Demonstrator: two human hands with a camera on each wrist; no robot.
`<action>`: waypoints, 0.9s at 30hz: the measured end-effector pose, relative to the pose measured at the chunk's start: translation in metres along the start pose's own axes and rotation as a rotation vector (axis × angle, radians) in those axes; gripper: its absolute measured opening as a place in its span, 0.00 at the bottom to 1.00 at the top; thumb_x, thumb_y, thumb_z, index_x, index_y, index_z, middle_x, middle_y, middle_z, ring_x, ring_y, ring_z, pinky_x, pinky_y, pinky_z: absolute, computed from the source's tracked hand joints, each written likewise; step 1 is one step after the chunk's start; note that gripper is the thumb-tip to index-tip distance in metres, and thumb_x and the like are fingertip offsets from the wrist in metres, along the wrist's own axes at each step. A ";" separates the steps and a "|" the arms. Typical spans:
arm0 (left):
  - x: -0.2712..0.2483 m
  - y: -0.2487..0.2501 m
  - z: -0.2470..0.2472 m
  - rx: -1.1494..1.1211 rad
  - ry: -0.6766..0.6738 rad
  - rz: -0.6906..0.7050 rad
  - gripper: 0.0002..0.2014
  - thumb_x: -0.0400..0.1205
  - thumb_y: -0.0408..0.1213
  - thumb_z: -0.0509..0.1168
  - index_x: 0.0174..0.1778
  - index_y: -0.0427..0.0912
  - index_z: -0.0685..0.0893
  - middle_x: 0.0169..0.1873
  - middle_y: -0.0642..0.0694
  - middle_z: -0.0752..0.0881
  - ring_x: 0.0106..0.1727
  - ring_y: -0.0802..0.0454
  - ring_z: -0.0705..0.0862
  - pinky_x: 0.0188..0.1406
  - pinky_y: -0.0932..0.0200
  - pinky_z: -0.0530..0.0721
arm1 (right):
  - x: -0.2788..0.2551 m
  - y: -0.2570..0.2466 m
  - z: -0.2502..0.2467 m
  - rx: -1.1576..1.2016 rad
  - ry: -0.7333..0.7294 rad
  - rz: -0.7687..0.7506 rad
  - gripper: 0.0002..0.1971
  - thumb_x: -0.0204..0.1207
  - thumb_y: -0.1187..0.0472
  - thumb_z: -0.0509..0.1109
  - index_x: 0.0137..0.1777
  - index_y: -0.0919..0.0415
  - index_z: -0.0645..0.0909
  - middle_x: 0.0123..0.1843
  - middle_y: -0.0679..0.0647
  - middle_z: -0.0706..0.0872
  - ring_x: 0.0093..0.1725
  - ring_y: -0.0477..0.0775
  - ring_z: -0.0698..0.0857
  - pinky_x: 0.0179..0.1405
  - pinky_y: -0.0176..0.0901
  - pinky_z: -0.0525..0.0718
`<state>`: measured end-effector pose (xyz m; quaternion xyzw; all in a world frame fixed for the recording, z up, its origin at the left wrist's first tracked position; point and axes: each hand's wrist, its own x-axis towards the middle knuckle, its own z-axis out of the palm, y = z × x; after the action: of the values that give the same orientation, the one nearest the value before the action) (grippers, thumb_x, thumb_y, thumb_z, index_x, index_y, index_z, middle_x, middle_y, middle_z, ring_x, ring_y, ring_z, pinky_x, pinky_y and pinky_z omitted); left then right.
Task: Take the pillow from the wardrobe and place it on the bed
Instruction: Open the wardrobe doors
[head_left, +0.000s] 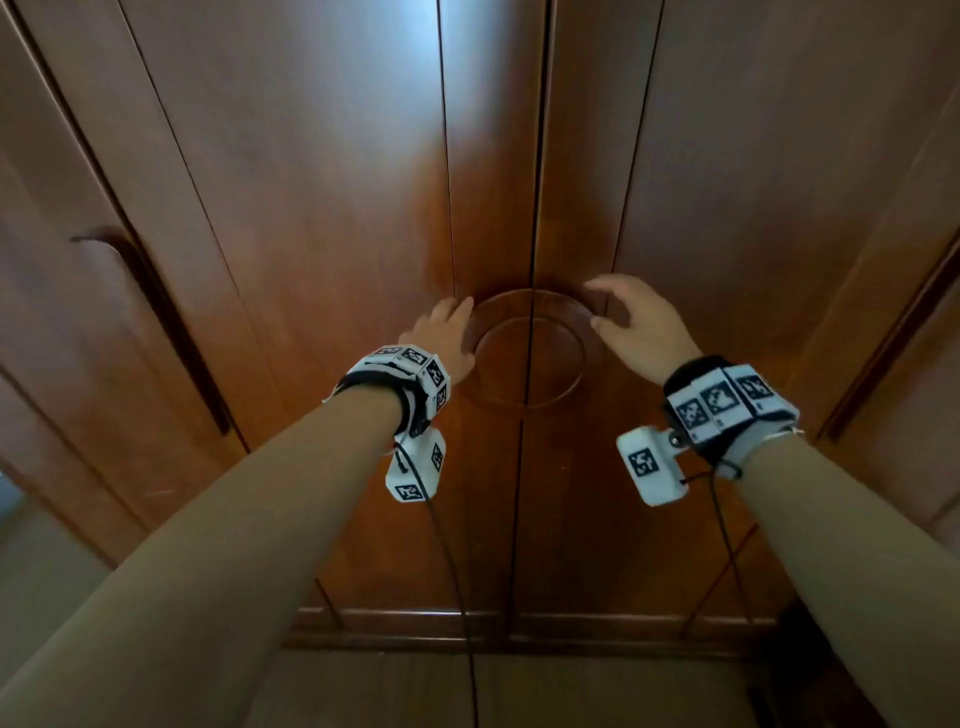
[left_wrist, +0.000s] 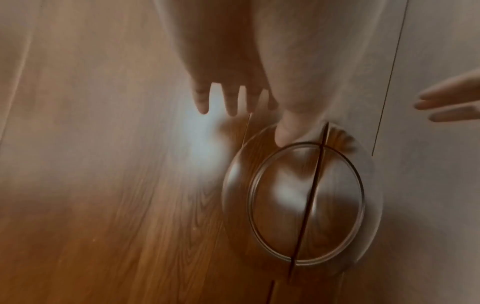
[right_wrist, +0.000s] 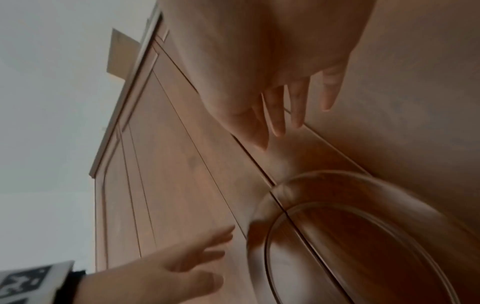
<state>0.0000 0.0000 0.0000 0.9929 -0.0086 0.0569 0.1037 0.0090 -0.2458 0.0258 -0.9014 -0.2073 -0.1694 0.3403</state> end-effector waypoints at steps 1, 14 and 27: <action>0.000 0.003 0.003 -0.012 0.011 0.009 0.40 0.80 0.41 0.63 0.85 0.50 0.47 0.86 0.45 0.52 0.83 0.39 0.60 0.78 0.38 0.69 | 0.006 0.002 0.008 -0.022 -0.019 0.004 0.24 0.78 0.61 0.65 0.74 0.53 0.70 0.79 0.54 0.70 0.78 0.54 0.67 0.78 0.48 0.63; 0.025 0.026 0.021 -0.173 0.121 0.062 0.39 0.80 0.36 0.62 0.85 0.45 0.50 0.82 0.43 0.60 0.79 0.38 0.65 0.73 0.42 0.74 | 0.039 0.000 0.062 -0.188 -0.267 0.027 0.40 0.77 0.61 0.65 0.83 0.51 0.45 0.87 0.49 0.44 0.85 0.54 0.44 0.81 0.66 0.58; 0.039 0.029 0.014 -0.262 0.147 -0.009 0.29 0.80 0.37 0.61 0.79 0.51 0.64 0.73 0.40 0.71 0.70 0.37 0.74 0.67 0.41 0.77 | 0.038 0.003 0.064 -0.123 -0.302 0.055 0.49 0.66 0.79 0.58 0.83 0.48 0.43 0.86 0.47 0.39 0.84 0.51 0.37 0.82 0.62 0.44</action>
<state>0.0390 -0.0319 -0.0031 0.9640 -0.0040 0.1275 0.2332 0.0536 -0.1943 -0.0049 -0.9411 -0.2207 -0.0351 0.2537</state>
